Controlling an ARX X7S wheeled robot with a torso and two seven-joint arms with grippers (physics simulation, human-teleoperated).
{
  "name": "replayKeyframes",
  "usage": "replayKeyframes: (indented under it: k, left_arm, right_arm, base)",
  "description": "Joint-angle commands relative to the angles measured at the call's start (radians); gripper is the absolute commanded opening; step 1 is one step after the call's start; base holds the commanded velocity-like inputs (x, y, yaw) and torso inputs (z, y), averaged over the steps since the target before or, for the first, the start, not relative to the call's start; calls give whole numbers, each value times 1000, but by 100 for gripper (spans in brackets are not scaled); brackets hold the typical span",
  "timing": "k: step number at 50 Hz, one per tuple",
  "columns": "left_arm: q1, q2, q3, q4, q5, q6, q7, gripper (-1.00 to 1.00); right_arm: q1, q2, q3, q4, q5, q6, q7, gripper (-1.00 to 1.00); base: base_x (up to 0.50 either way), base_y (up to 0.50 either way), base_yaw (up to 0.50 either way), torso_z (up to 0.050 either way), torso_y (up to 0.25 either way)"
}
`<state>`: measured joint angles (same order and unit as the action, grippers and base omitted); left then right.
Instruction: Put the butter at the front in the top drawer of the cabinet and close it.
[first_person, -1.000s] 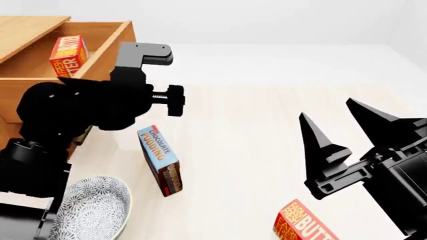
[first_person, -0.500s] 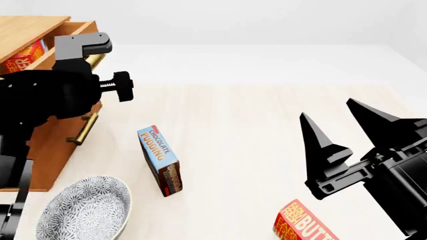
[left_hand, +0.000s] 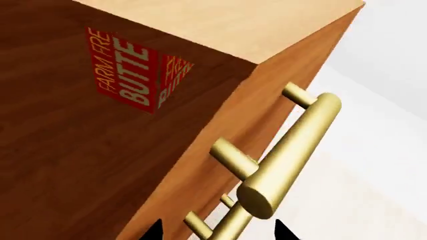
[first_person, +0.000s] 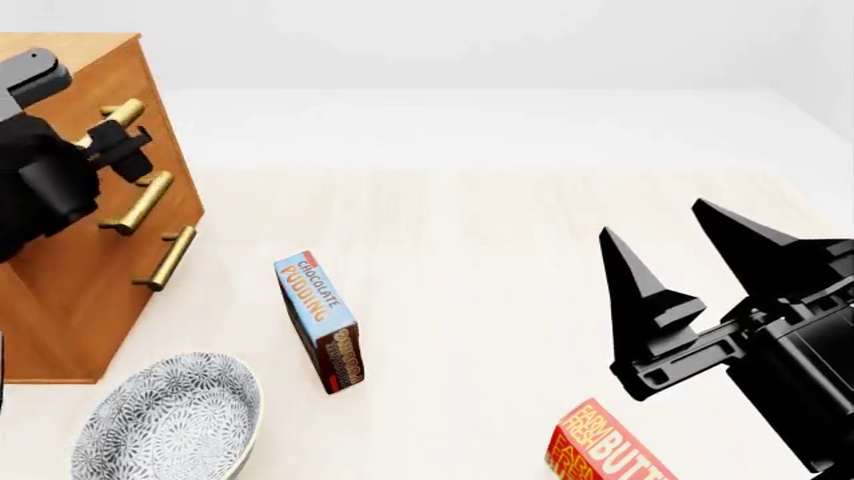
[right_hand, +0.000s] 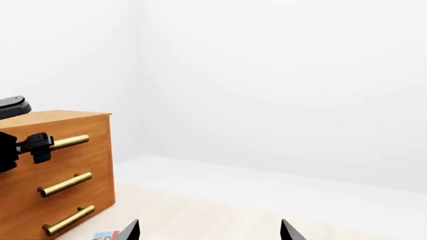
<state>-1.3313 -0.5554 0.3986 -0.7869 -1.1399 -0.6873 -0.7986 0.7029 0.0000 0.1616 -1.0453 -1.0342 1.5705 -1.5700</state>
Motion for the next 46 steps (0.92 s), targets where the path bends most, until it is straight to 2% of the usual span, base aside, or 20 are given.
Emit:
replayKeyframes:
  k: [1,5,7,10,13,16,21,25,30,33,46]
  left_arm:
    - [93,-179,-61,15,196,-4,-242,100]
    - [120,-188,-71,228,139,-51,-255,100]
    - [138,-202,-63,422,86,-110,-264,100]
    - [133,-212,-37,643,-7,-210,-234,100]
    - [144,-228,-27,887,-60,-225,-202,100]
    - [155,-264,7,1109,0,-183,-164,100]
    - [222,-318,45,1346,134,-65,-83,100]
    - [308,-353,45,1444,215,47,-41,100]
    - [502,-378,43,1493,410,306,16,100]
    - [589,-361,44,1474,518,451,36,100]
    - [752,-292,98,1395,743,717,56,100]
  right_arm:
    - [-4,0,9,-2,18,0,4,100]
    - [-7,0,5,-2,16,0,6,100]
    - [-10,0,3,-2,23,0,15,100]
    - [-15,0,3,-2,94,0,81,100]
    - [-20,0,5,-2,195,0,169,100]
    - [-26,0,8,-2,280,0,246,100]
    - [-31,0,6,-2,328,0,291,100]
    - [-34,0,16,-2,335,0,293,100]
    - [-34,0,27,-2,311,0,263,100]
    - [-32,0,28,-2,277,0,232,100]
    - [-23,0,44,-2,207,0,149,100]
  base:
    - [0,8,16,0,0]
    - [0,8,16,0,0]
    - [0,8,14,0,0]
    - [0,5,8,0,4]
    - [0,0,0,0,3]
    - [0,0,0,0,0]
    - [0,0,0,0,0]
    - [0,0,0,0,0]
    - [0,0,0,0,0]
    - [0,0,0,0,0]
    - [0,0,0,0,0]
